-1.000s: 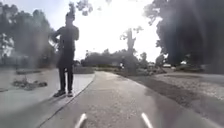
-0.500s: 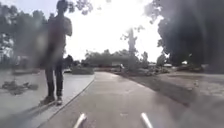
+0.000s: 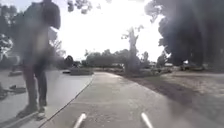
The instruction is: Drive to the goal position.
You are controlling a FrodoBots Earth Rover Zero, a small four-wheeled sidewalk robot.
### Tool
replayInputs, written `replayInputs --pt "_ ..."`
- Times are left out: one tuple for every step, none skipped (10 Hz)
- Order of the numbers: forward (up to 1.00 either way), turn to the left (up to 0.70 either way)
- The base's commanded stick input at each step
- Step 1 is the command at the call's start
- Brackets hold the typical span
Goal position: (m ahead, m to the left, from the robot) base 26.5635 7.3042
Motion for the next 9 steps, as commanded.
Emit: replayInputs --pt "1.00 0.00" --pt "1.00 0.00" --pt "1.00 0.00" --pt "1.00 0.00" --pt "1.00 0.00" --pt "1.00 0.00" --pt "1.00 0.00" --pt "1.00 0.00" --pt "1.00 0.00"
